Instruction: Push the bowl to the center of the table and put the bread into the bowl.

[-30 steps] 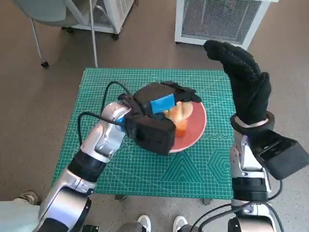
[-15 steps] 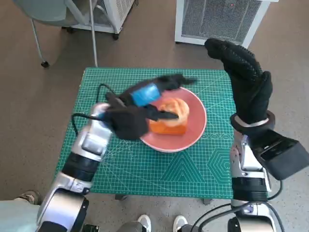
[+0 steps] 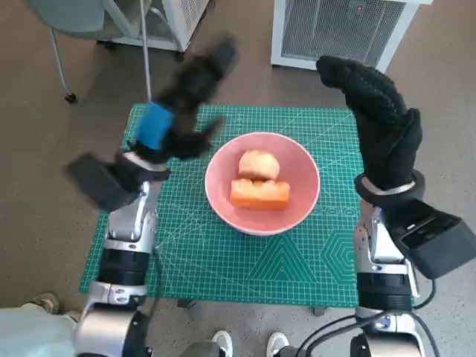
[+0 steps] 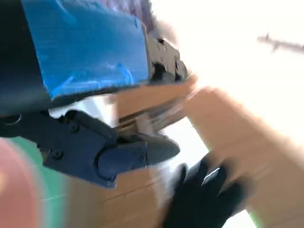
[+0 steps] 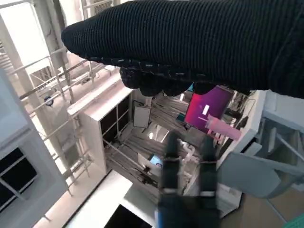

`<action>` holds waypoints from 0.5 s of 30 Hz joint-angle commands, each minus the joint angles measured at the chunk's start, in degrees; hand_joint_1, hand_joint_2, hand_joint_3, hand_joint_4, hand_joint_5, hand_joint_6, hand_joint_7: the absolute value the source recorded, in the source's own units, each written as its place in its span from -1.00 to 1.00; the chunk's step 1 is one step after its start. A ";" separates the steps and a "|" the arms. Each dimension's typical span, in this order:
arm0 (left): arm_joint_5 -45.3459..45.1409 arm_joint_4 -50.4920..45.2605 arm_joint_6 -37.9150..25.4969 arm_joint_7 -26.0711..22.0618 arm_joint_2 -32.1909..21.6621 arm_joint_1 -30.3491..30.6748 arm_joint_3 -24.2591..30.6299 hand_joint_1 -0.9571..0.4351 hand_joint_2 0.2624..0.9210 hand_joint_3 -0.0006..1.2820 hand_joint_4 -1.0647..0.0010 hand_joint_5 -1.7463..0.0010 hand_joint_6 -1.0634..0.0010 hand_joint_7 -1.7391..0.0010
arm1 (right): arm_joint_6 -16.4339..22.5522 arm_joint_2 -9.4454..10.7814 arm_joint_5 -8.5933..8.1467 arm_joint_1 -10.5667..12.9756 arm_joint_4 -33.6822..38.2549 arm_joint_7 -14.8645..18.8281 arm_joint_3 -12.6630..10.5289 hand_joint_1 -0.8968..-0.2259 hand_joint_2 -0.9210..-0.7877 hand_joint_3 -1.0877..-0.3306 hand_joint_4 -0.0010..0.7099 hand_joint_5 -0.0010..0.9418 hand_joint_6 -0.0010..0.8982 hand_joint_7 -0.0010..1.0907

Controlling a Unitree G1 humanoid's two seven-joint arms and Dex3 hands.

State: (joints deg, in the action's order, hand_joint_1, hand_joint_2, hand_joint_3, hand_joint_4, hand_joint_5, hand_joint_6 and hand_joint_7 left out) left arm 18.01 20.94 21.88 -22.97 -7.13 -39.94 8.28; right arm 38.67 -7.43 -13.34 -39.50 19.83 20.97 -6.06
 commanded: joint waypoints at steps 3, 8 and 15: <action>1.78 -3.99 2.10 -0.92 -0.10 2.11 1.29 -0.72 1.00 -0.12 0.54 0.94 0.50 0.82 | -1.75 0.01 -0.66 -0.08 -1.45 0.19 0.33 -0.29 -1.00 -0.23 -0.23 -0.97 -1.00 0.25; 0.62 -6.24 3.10 -0.82 -0.27 3.26 0.93 -0.72 1.00 -0.14 0.54 0.95 0.51 0.83 | -2.59 0.01 -1.51 -0.64 -1.98 0.70 0.42 -0.30 -1.00 -0.22 -0.22 -0.97 -1.00 0.26; -0.19 -7.39 4.19 -0.89 0.46 4.20 -0.07 -0.72 1.00 -0.14 0.54 0.97 0.50 0.85 | -3.50 0.13 -2.31 -1.32 -2.55 1.38 0.78 -0.33 -1.00 -0.19 -0.22 -0.97 -0.99 0.27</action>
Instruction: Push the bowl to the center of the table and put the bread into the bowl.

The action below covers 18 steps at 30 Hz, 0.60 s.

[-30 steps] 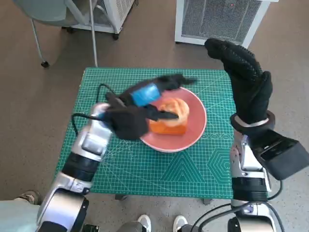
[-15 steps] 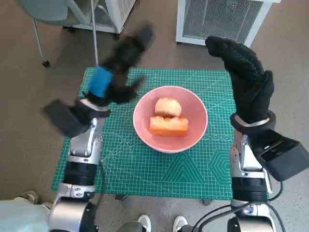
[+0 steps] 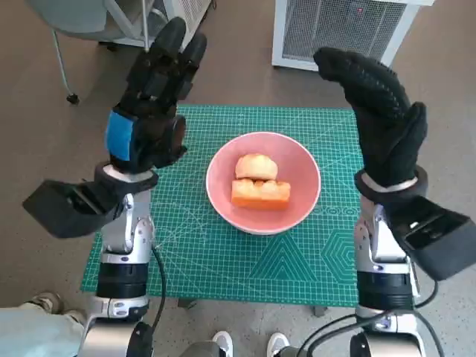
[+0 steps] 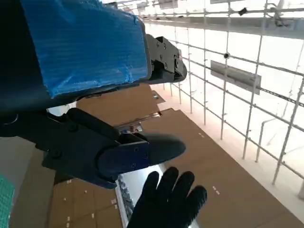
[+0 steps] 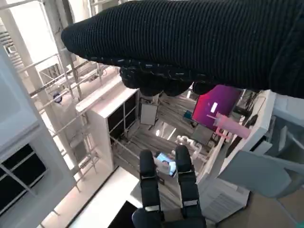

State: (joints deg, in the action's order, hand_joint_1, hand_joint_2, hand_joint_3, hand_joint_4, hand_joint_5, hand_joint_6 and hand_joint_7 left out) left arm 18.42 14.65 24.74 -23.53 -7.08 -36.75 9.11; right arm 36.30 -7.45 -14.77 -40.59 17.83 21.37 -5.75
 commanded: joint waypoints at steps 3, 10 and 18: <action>-0.16 -0.73 1.52 -1.20 0.69 1.24 -1.55 -0.72 1.00 -0.14 0.54 0.97 0.50 0.86 | -1.24 0.12 -1.32 -0.56 -0.45 1.50 0.64 -0.32 -1.00 -0.19 -0.23 -0.98 -0.99 0.26; 0.18 -0.87 0.99 -1.90 0.85 1.35 -1.95 -0.71 1.00 -0.16 0.54 0.97 0.50 0.86 | -1.12 -0.17 -1.41 -1.17 0.15 2.13 0.41 -0.34 -1.00 -0.18 -0.24 -0.98 -0.98 0.26; -0.44 -1.11 1.24 -1.77 0.73 1.59 -1.99 -0.71 1.00 -0.17 0.53 0.98 0.49 0.87 | -1.01 -0.15 -1.01 -1.54 0.54 2.15 0.32 -0.31 -1.00 -0.16 -0.24 -0.98 -0.97 0.25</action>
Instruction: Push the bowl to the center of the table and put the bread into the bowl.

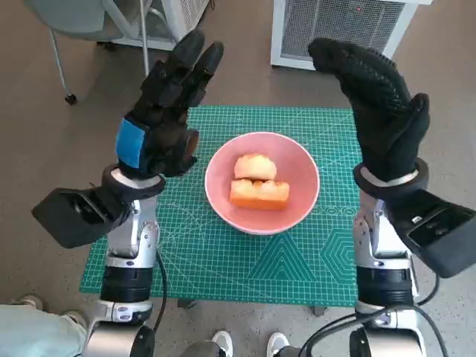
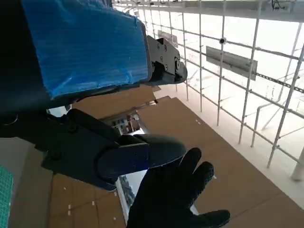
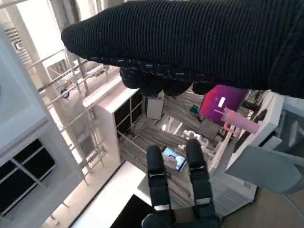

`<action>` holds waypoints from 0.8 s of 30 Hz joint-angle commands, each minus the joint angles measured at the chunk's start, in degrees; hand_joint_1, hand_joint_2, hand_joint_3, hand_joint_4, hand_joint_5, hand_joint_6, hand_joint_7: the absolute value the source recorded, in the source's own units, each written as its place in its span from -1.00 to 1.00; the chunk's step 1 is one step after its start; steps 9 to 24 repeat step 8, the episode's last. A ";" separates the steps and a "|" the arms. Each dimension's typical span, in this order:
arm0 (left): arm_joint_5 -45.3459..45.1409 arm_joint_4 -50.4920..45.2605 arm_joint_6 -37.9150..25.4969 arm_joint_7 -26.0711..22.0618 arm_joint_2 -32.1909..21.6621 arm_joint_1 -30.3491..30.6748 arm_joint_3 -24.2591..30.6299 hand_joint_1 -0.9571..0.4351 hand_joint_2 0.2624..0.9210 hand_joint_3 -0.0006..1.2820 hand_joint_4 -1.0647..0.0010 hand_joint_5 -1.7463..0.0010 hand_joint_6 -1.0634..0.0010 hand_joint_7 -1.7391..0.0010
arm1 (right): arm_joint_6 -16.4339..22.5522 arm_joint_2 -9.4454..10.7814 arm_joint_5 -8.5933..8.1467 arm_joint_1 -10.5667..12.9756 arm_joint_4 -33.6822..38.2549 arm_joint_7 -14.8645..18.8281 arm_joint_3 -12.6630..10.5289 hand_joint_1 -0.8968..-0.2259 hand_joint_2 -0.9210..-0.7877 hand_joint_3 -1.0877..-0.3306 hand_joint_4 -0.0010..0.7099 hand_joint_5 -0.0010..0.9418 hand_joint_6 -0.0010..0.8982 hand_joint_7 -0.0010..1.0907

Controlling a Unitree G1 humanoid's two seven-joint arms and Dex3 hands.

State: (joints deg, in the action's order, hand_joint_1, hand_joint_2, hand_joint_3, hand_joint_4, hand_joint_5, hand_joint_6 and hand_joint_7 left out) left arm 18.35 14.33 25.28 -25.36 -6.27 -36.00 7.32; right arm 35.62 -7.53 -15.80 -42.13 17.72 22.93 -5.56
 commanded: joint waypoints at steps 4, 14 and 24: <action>-0.46 -0.72 0.81 -0.15 -0.22 0.91 -0.25 -0.72 1.00 -0.18 0.53 0.98 0.50 0.88 | -0.25 0.02 0.28 0.04 0.64 0.43 0.23 -0.30 -1.00 -0.16 -0.24 -0.98 -0.97 0.25; -0.95 -0.36 1.55 -0.54 -0.36 1.11 -0.53 -0.72 1.00 -0.18 0.53 0.98 0.49 0.88 | -0.12 0.16 0.61 0.12 0.56 0.14 0.31 -0.30 -1.00 -0.16 -0.24 -0.98 -0.97 0.24; -0.95 -0.36 1.55 -0.54 -0.36 1.11 -0.53 -0.72 1.00 -0.18 0.53 0.98 0.49 0.88 | -0.12 0.16 0.61 0.12 0.56 0.14 0.31 -0.30 -1.00 -0.16 -0.24 -0.98 -0.97 0.24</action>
